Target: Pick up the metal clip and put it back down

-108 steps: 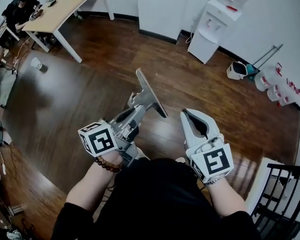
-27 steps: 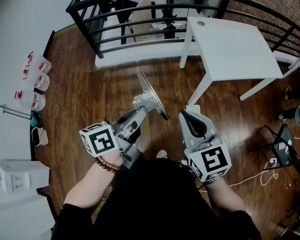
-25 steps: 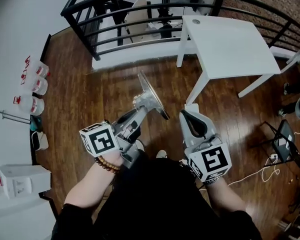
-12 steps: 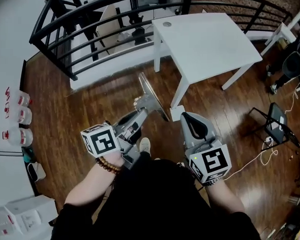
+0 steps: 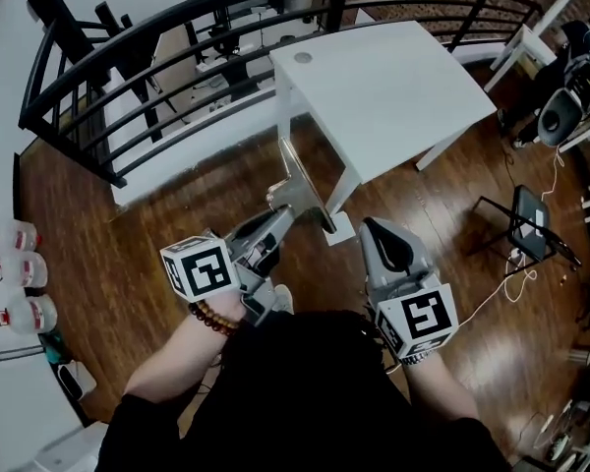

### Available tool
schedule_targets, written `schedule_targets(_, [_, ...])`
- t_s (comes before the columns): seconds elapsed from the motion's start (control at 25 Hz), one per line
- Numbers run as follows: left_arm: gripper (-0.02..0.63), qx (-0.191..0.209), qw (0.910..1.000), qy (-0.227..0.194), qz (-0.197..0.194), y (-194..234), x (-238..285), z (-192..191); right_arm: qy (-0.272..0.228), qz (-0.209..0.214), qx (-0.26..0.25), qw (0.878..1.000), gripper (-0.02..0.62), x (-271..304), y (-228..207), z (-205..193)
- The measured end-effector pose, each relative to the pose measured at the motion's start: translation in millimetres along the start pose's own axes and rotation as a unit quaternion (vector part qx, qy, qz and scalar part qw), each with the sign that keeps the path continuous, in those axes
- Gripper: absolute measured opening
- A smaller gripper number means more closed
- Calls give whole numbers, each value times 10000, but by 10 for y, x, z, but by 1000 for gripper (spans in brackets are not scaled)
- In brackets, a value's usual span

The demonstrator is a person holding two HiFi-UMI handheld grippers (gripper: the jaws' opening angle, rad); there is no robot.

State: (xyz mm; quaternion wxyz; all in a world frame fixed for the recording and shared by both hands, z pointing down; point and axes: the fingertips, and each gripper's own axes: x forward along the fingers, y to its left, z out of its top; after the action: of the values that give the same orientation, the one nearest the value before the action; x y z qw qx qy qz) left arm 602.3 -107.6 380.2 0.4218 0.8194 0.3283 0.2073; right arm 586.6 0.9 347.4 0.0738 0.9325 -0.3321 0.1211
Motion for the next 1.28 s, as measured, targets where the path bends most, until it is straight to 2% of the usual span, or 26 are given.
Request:
schedule_targets(0.36, [25, -169, 9994, 242, -178, 135, 457, 66, 153, -327, 45, 9993, -11, 123, -374, -36])
schedule_targets(0.56, [25, -58, 9993, 331, -158, 100, 876, 49, 88, -362, 134, 9992, -11, 114, -779, -108])
schedule_targets(0.72, [25, 12, 9995, 314, -75, 8, 1339, -7, -26, -315, 143, 9994, -11, 54, -1255, -145])
schedule_targets(1.04, [25, 131, 9997, 121, 168, -342, 2464, -223, -198, -62, 190, 9996, -11, -197, -2499, -216])
schedule_targets(1.28, [25, 205, 9995, 92, 227, -558, 3008, -377, -246, -18, 390, 9989, -11, -340, -3101, -361])
